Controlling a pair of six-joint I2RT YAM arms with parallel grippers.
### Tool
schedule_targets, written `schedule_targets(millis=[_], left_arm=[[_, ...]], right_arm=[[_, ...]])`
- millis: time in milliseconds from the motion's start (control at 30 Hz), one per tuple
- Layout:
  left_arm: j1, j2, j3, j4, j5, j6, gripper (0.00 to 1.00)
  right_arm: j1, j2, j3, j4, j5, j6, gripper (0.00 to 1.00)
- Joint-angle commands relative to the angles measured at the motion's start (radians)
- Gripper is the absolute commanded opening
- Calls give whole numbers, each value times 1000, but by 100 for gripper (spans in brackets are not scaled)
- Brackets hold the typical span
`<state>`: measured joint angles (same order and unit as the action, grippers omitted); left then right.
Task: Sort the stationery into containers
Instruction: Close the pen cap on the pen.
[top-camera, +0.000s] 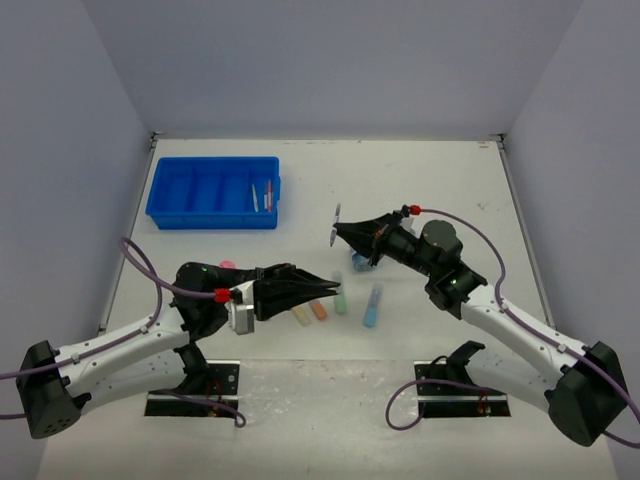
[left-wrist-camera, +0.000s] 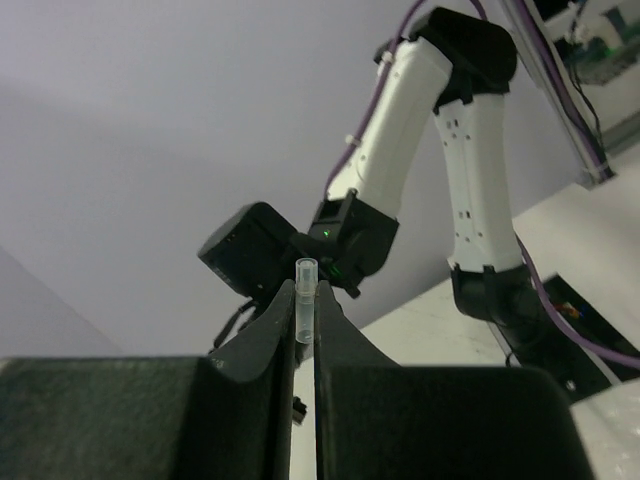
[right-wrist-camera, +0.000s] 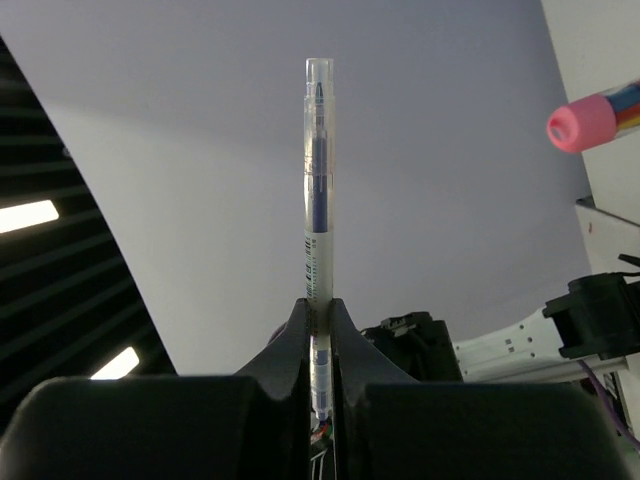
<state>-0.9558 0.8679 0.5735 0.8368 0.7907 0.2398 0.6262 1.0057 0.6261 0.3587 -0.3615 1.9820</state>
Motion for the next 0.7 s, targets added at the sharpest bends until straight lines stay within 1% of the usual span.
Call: schedule_targets(millis=[0, 133, 200, 267, 367, 467, 533, 667], left_arm=[[3, 19, 91, -147, 114, 163, 0], [3, 12, 99, -175, 155, 283, 0], [3, 6, 99, -185, 177, 337, 0], [3, 7, 114, -253, 183, 407, 0], [3, 0, 120, -330, 219, 561, 0], [3, -15, 80, -315, 235, 642, 0], [3, -33, 30, -262, 233, 680, 0], [3, -28, 29, -265, 255, 717, 0]], right_arm=[[-2, -73, -15, 59, -32, 110, 0], [1, -91, 22, -21, -60, 32, 0], [1, -88, 32, -30, -81, 2, 0], [0, -91, 31, -35, -95, -23, 0], [0, -104, 25, -39, -109, -61, 0], [0, -119, 24, -54, -121, -85, 0], [0, -141, 18, -60, -126, -107, 0], [0, -159, -2, -41, -152, -139, 0]])
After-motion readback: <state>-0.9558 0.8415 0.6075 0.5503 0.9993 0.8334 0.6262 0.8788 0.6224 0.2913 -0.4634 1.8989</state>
